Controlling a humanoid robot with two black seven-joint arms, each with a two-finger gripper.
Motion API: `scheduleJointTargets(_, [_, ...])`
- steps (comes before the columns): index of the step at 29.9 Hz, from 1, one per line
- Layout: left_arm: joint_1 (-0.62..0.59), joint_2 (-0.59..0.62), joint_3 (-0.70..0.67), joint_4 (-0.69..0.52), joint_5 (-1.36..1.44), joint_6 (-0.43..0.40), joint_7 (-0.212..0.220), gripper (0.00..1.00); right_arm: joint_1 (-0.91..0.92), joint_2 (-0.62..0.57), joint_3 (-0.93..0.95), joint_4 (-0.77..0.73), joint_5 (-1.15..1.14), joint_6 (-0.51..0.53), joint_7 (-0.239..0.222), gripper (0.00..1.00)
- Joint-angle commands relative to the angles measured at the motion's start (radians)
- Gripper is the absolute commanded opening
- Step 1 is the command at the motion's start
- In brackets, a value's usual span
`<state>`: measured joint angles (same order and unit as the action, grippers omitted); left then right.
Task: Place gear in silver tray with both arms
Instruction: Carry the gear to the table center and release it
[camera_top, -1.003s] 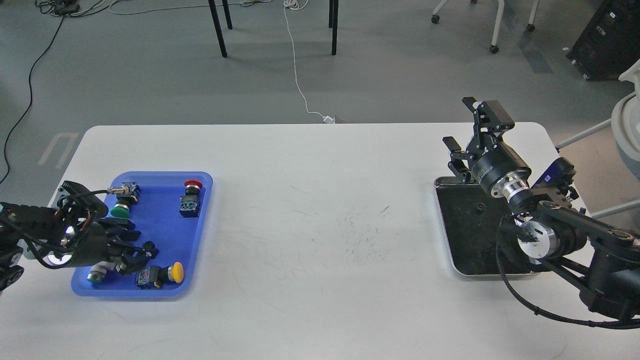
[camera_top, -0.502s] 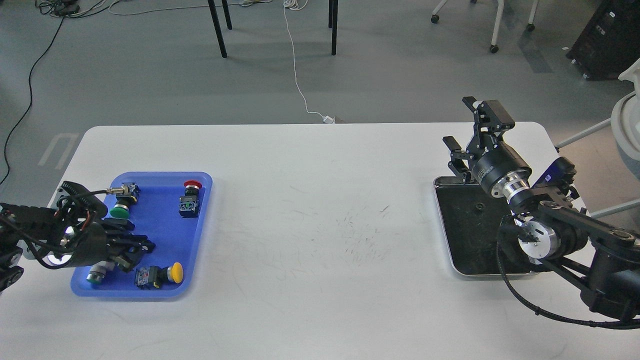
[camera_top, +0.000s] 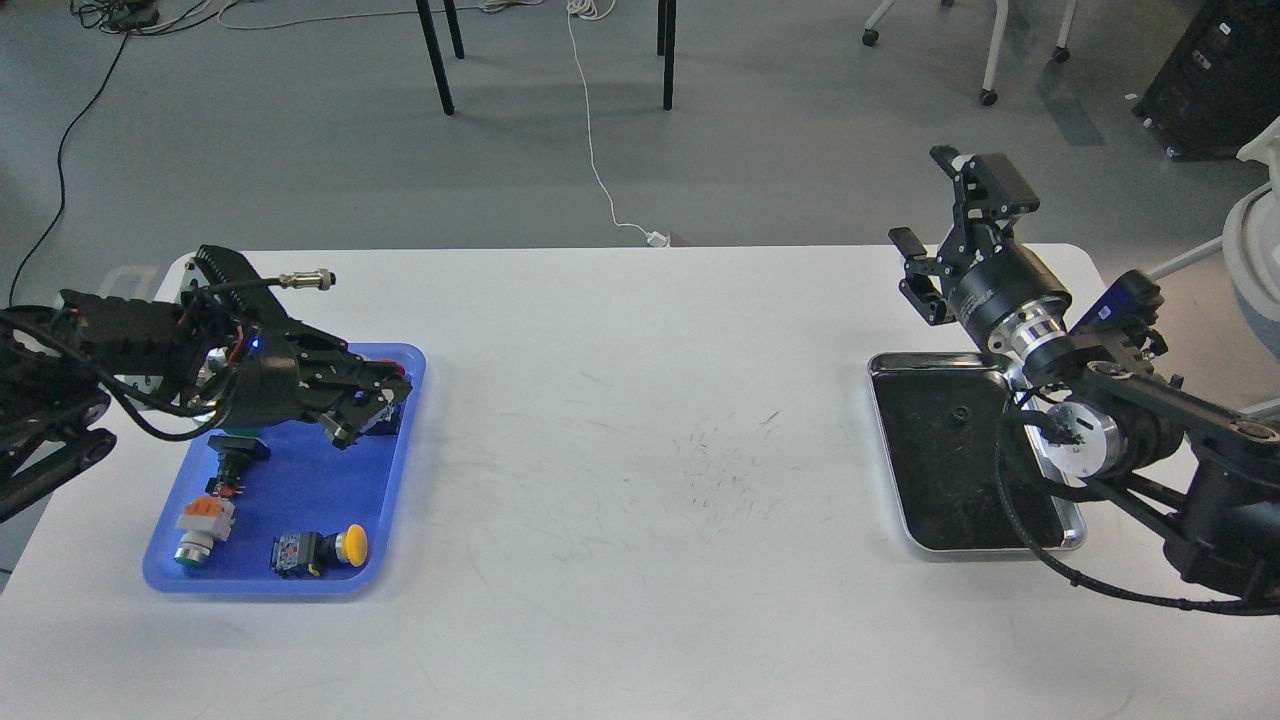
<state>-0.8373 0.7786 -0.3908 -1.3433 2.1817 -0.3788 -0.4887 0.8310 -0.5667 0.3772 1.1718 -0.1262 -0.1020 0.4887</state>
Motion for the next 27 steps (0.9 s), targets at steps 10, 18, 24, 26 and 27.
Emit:
scheduleJointTargets(10, [-0.244, -0.487, 0.254, 0.191, 0.000, -0.081, 0.000, 0.15, 0.352, 0.059, -0.196, -0.014, 0.122, -0.019, 0.000, 0.99])
scheduleJointTargets(18, [-0.269, -0.735, 0.271, 0.351, 0.000, -0.083, 0.000, 0.15, 0.350, 0.071, -0.213, -0.014, 0.120, -0.048, 0.000, 0.99])
scheduleJointTargets(24, [-0.261, -0.779, 0.339, 0.395, 0.000, -0.081, 0.000, 0.16, 0.343, 0.065, -0.215, -0.015, 0.120, -0.050, 0.000, 0.99])
scheduleJointTargets(26, [-0.256, -0.779, 0.342, 0.414, 0.000, -0.081, 0.000, 0.16, 0.339, 0.065, -0.215, -0.015, 0.119, -0.050, 0.000, 0.99])
scheduleJointTargets(27, [-0.255, -0.779, 0.348, 0.426, 0.000, -0.080, 0.000, 0.16, 0.339, 0.064, -0.215, -0.017, 0.119, -0.050, 0.000, 0.99])
